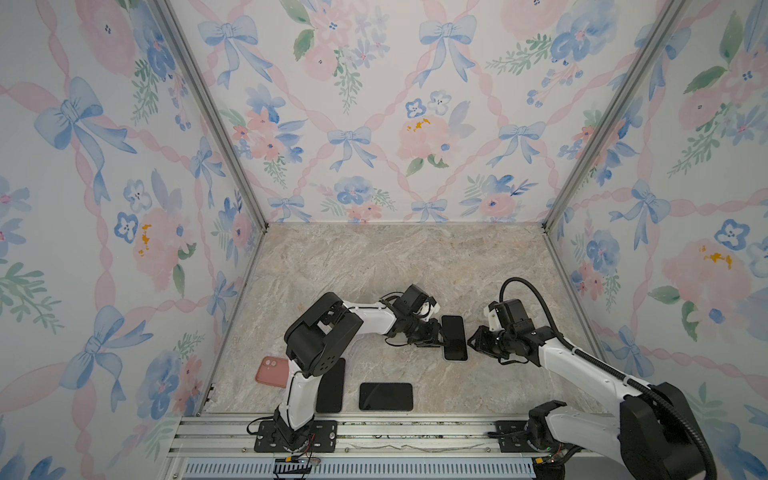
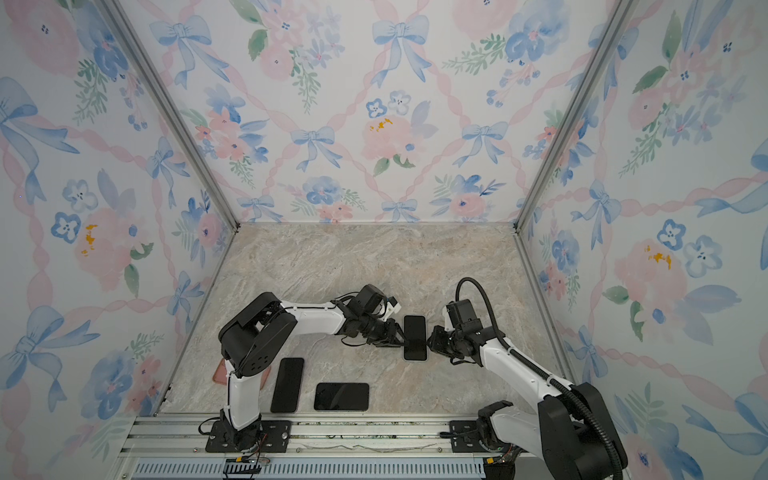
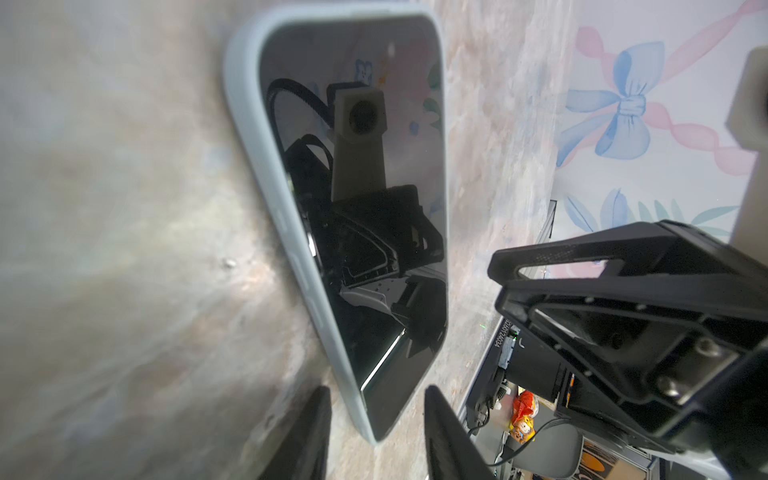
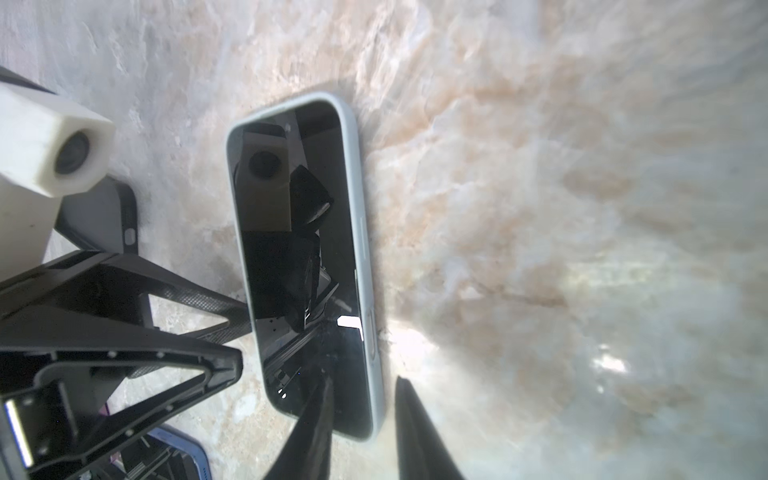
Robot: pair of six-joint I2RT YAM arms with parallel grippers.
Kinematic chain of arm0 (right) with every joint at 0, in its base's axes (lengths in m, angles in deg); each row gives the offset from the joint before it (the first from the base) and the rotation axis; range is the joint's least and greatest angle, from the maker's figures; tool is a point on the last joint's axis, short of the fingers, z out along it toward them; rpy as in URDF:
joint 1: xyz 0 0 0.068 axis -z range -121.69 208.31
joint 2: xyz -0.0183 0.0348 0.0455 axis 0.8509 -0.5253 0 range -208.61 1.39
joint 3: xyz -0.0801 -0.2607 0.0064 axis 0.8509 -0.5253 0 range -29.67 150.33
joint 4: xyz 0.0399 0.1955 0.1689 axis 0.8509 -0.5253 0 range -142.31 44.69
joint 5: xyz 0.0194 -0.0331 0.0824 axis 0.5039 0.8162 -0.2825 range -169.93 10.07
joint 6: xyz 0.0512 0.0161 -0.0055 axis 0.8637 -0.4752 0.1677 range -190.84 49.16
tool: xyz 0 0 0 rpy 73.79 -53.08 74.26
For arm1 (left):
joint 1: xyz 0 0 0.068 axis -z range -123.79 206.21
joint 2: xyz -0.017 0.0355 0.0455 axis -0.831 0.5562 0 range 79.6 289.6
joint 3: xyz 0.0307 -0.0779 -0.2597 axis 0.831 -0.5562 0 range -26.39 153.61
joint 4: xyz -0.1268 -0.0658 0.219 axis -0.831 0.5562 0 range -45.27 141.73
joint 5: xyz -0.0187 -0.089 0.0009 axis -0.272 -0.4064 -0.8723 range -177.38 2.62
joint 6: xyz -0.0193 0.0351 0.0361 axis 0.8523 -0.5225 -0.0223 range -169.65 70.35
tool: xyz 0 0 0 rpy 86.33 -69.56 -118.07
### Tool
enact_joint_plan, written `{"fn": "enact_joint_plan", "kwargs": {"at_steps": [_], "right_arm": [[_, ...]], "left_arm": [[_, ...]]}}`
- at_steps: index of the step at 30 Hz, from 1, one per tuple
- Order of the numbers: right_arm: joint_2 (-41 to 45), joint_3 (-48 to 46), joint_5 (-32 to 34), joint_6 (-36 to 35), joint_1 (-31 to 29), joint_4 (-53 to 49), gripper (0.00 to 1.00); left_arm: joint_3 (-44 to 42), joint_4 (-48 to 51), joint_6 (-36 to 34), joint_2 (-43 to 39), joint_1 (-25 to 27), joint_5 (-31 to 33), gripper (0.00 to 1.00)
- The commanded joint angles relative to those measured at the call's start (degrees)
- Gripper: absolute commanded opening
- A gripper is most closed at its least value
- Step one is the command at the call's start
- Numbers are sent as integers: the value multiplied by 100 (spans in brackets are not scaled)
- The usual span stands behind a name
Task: Put the phone into the phone case
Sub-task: 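Lower the cased phone onto the table with the right gripper while the left releases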
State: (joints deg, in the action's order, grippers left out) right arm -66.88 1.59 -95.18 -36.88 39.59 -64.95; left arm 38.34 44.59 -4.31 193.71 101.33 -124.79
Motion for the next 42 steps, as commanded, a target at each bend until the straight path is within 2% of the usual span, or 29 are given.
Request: {"fn": "enact_joint_plan", "kwargs": {"at_steps": [1, 9, 17, 36, 42], "right_arm": [[-332, 325, -162, -310, 209, 7, 29], [-1229, 794, -411, -364, 350, 431, 31], [-1724, 1121, -488, -388, 421, 595, 31], [-2234, 1065, -685, -172, 457, 1177, 29], [-2260, 1013, -690, -129, 439, 1265, 23]], "left_arm": [[419, 399, -316, 36, -125, 391, 40], [1274, 954, -675, 521, -293, 509, 40], [1448, 1051, -709, 795, -302, 443, 40], [1670, 1055, -691, 1015, -119, 277, 35], [1745, 1058, -691, 1049, -74, 234, 35]]}}
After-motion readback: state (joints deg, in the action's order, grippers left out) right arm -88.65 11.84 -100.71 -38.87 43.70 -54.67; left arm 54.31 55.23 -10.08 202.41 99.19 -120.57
